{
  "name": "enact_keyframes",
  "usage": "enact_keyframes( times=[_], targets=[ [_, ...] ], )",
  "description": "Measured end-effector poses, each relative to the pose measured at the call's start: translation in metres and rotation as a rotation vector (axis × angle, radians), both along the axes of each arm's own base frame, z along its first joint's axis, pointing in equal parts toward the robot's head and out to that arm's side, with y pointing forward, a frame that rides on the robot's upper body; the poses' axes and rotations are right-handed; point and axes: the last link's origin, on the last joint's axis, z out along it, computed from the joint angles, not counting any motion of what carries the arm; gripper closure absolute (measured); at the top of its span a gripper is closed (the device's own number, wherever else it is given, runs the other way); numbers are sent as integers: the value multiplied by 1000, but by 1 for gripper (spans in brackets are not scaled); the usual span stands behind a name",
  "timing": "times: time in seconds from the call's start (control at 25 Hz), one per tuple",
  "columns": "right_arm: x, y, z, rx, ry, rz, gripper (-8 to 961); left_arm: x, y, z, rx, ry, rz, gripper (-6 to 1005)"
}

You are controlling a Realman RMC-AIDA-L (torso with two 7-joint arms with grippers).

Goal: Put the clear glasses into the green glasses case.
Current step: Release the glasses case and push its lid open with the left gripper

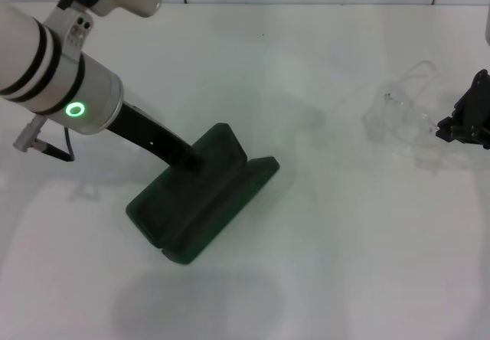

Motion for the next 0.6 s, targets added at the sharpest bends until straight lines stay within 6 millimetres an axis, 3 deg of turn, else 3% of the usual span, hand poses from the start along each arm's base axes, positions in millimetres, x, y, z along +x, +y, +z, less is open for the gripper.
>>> enact_keyframes(
  times=[0.6],
  targets=[
    [-4,2,0,-3,0,16,904,-10,6,-6,2,56,-6,489]
  ],
)
